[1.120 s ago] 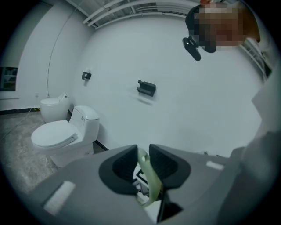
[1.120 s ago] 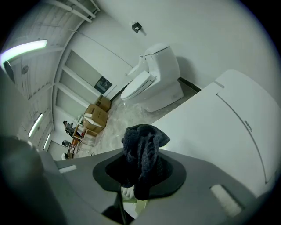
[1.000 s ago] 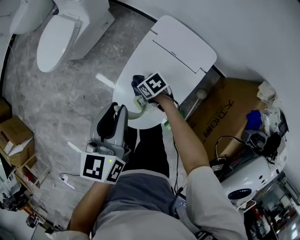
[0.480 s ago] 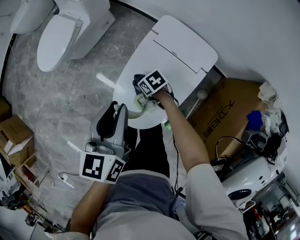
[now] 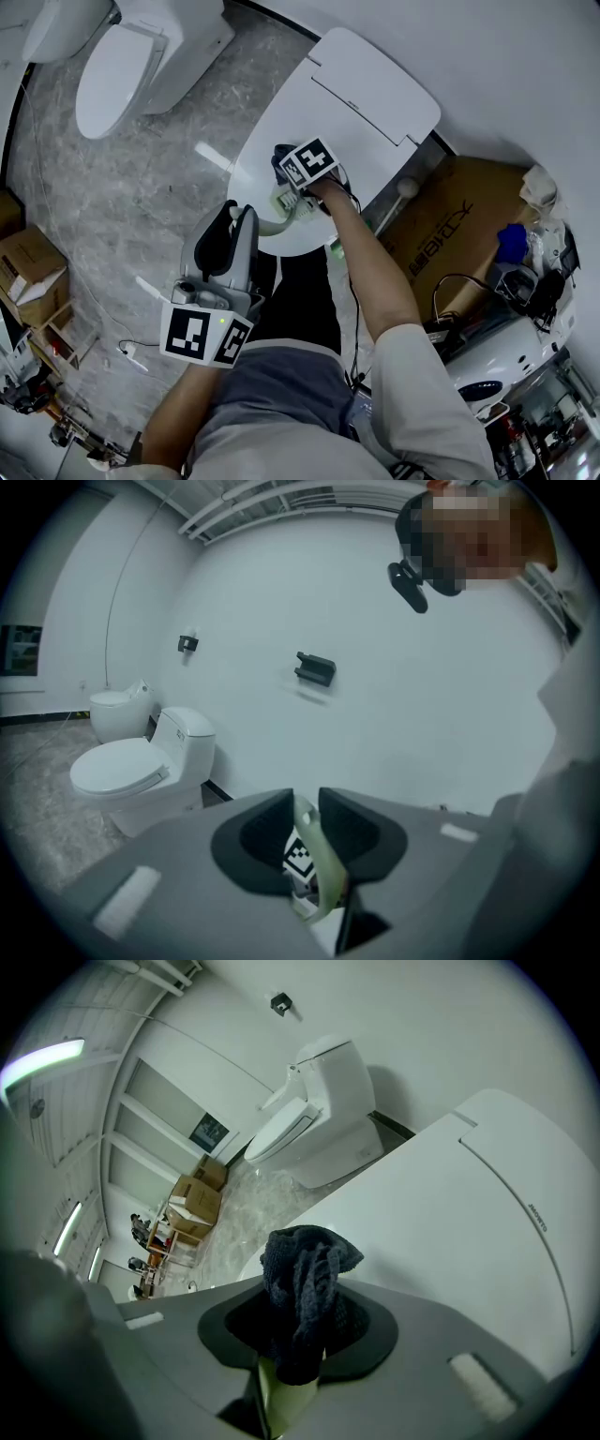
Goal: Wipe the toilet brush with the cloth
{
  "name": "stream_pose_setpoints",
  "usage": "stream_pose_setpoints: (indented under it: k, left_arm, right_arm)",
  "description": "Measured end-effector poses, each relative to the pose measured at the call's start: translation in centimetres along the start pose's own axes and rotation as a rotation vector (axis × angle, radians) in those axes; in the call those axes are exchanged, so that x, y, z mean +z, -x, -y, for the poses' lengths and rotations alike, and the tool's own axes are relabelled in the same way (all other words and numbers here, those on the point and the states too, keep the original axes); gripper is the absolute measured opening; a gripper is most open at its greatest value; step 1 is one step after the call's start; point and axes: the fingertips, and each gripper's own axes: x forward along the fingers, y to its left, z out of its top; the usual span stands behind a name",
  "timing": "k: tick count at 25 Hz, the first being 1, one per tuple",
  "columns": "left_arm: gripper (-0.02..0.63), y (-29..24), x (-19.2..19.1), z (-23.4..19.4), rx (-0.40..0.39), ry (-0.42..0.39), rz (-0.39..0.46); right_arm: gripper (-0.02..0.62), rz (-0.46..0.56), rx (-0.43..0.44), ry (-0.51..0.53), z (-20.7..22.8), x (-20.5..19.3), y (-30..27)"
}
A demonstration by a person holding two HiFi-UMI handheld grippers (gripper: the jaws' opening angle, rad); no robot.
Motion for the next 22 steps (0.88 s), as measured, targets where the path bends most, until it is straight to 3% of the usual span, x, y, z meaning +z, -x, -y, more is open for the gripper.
stream_pose_setpoints:
  k: [22]
  left_arm:
    - [0.0, -0.3, -0.1, 0.2, -0.018, -0.02, 0.001]
  right_arm:
    - [0.106, 0.055, -0.089, -0.171, 3.0, -1.2, -0.5]
